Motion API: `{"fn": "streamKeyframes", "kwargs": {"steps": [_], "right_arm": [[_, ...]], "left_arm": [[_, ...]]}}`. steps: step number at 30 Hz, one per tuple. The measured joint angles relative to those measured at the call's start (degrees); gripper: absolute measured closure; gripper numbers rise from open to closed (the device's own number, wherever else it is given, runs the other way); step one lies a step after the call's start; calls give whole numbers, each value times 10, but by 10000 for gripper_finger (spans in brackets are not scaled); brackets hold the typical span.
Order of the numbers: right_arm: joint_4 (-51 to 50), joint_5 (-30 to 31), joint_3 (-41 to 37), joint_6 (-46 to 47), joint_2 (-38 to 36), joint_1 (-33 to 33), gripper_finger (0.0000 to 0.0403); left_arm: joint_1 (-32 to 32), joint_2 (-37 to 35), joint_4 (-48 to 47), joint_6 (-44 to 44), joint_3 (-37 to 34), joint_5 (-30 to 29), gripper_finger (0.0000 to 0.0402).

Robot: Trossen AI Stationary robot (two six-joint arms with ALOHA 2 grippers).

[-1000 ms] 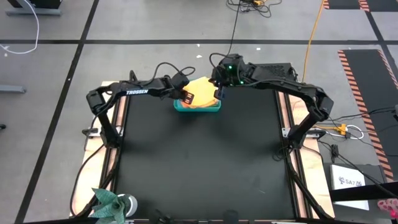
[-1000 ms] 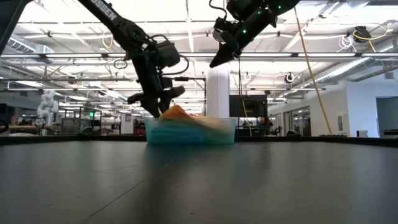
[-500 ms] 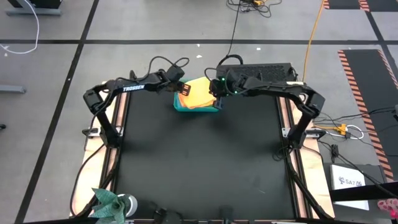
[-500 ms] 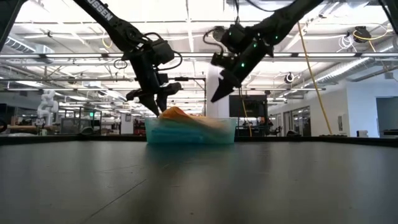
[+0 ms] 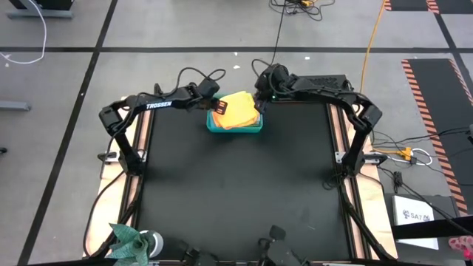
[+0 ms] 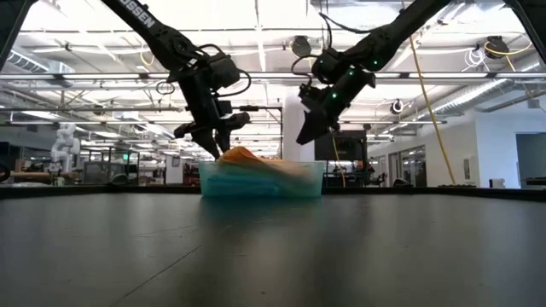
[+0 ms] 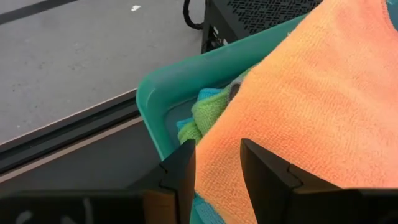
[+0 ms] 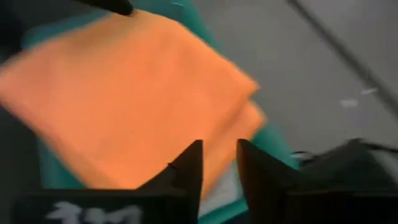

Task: Fold microfiber towels
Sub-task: Stack the folded orange microfiber towel on top of the gray towel into the bin

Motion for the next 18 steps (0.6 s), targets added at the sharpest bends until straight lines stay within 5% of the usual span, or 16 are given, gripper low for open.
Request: {"fn": "streamKeyframes", "kwargs": {"steps": [4, 11, 18], "right_arm": [[-2, -78, 0, 62, 0, -11, 266], [13, -82, 1, 120, 11, -26, 205], [69, -87, 1, 177, 65, -36, 191]], "left_arm": [[0, 0, 0, -1, 0, 0, 275], [0, 0, 0, -1, 0, 20, 275], [0, 0, 0, 12, 0, 30, 275]]}}
